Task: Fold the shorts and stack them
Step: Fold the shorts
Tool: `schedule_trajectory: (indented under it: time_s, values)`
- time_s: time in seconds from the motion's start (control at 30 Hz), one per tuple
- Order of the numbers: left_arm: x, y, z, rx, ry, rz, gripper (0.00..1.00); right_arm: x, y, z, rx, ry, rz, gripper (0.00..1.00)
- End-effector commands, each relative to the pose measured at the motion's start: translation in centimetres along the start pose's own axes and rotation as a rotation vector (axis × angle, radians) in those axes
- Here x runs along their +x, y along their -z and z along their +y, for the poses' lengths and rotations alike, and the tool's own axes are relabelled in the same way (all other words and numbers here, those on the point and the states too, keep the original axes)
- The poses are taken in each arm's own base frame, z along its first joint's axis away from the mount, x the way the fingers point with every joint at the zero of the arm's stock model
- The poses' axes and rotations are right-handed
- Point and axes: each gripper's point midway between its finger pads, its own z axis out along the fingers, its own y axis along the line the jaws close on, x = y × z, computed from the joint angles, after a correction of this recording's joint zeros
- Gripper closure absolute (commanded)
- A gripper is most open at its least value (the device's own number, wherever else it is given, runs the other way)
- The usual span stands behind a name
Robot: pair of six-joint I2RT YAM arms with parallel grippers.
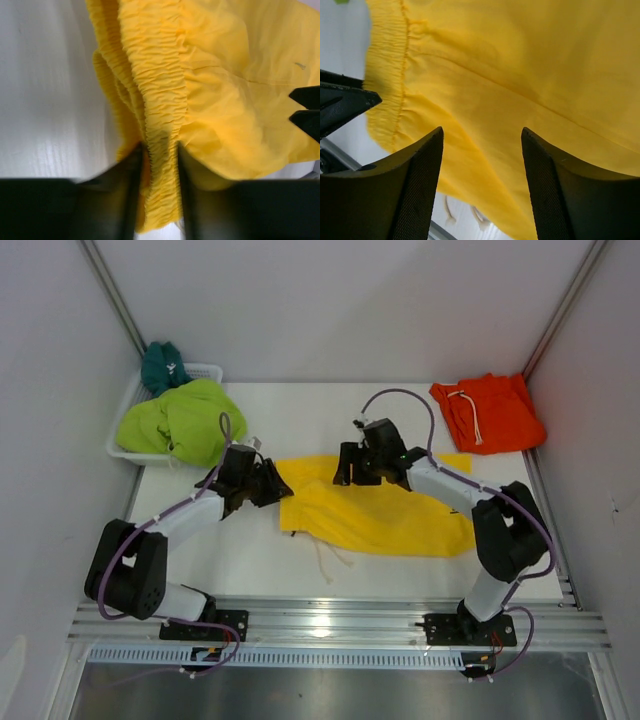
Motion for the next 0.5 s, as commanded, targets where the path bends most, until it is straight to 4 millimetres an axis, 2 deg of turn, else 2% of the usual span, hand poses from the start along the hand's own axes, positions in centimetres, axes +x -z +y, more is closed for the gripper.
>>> schedule_trajectory:
  time_s: [0.0,0.07,0.1,0.17,0.23,0.27,0.47]
  values:
    - [-1.6,0.7,-0.8,0.028,0.01,-0.08,0.54,-1.8,-1.6,5.5,-0.171,0.042,-0.046,0.35]
    - [-1.2,0.6,-0.6,0.035,0.018,-0.072,0.43,-0.8,-2.4,7.2,-0.218,0.06,-0.024,0.37]
    - [-1.1,0.6,-0.5,0.037,0.021,-0.067,0.31,-0.4,-3.1,7.6,-0.229,0.064,-0.01,0.38]
    - [-0.8,0.5,-0.2,0.044,0.026,-0.057,0.18,0.2,-3.7,8.9,-0.282,0.072,0.007,0.41]
    - [-0.6,0.4,0.0,0.057,0.033,-0.053,0.14,1.0,-4.8,9.1,-0.299,0.066,0.031,0.43]
    - [-0.2,0.3,0.8,0.045,0.043,-0.047,0.12,1.4,-5.0,9.5,-0.321,0.07,0.047,0.49]
    - [-0.4,0.0,2.3,0.056,0.08,-0.073,0.08,2.6,-6.9,10.1,-0.345,0.073,0.079,0.62]
